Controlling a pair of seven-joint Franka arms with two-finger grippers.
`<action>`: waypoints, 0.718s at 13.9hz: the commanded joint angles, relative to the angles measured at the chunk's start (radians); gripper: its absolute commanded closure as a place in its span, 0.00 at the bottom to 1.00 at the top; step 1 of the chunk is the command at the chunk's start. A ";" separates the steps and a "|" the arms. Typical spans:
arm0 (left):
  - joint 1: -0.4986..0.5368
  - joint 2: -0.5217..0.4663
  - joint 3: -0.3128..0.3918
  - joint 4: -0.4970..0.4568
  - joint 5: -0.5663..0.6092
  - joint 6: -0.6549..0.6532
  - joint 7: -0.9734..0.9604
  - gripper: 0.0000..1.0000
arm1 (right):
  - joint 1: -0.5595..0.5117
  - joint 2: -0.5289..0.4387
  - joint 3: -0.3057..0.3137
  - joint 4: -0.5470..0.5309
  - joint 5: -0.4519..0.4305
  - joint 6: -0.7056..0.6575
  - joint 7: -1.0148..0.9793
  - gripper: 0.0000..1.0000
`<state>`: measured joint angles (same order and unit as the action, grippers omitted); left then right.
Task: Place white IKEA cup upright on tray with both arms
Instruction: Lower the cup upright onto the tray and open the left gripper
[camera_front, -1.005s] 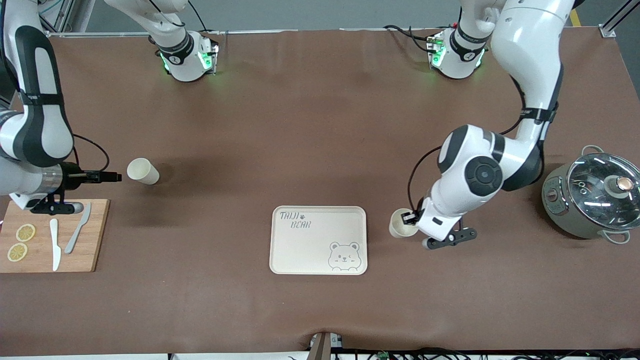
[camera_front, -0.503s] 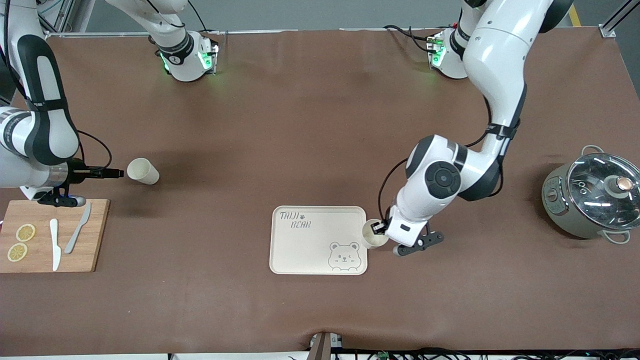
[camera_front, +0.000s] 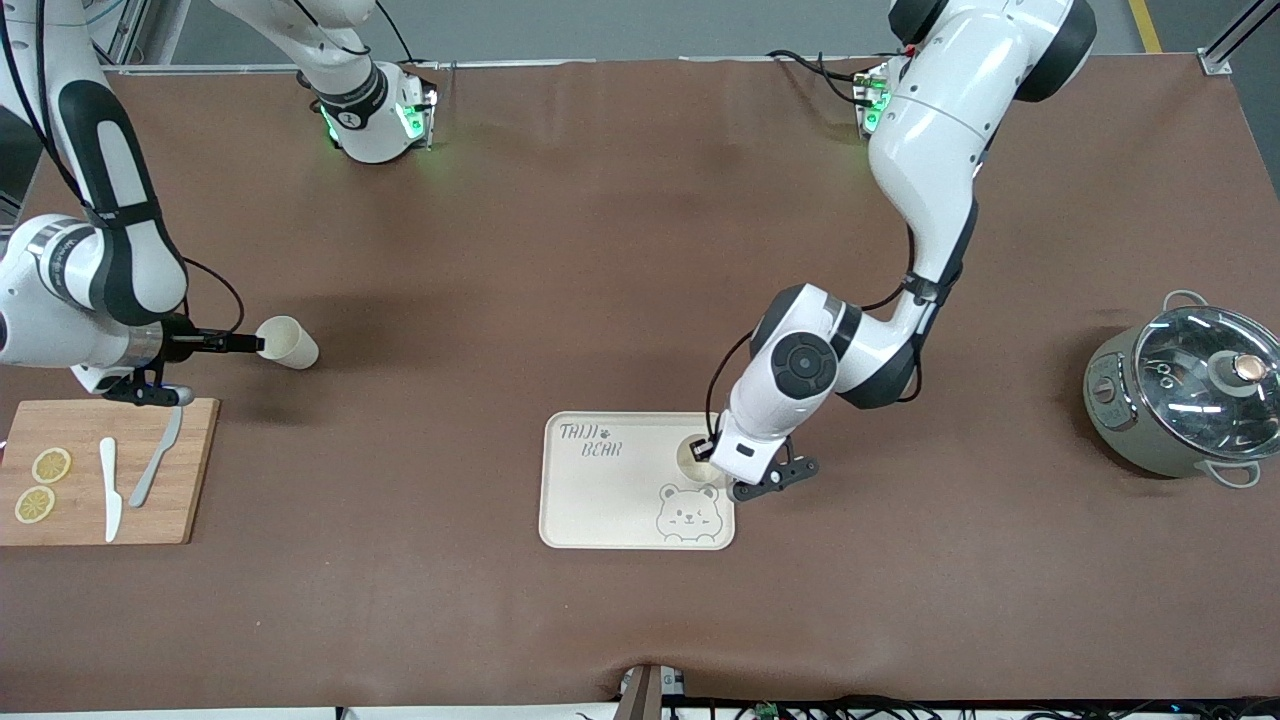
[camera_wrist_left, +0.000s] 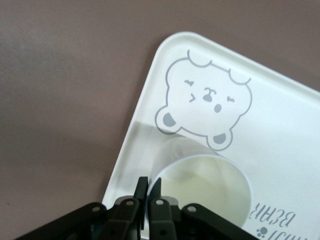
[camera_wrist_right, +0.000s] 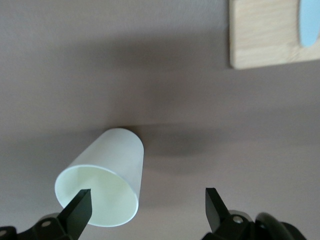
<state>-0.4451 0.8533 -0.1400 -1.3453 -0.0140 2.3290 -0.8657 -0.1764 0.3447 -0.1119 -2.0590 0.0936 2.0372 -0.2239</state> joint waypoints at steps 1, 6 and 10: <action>-0.007 0.004 0.016 0.031 0.002 -0.003 -0.003 0.65 | 0.006 -0.032 0.012 -0.049 0.005 0.014 0.006 0.00; -0.004 -0.055 0.017 0.032 0.039 -0.043 -0.004 0.00 | 0.006 -0.029 0.014 -0.090 0.008 0.060 0.006 0.52; 0.011 -0.147 0.016 0.031 0.040 -0.147 0.000 0.00 | 0.011 -0.029 0.014 -0.107 0.040 0.069 0.006 1.00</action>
<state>-0.4414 0.7690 -0.1275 -1.2967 0.0026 2.2358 -0.8637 -0.1710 0.3444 -0.1011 -2.1377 0.1095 2.0988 -0.2239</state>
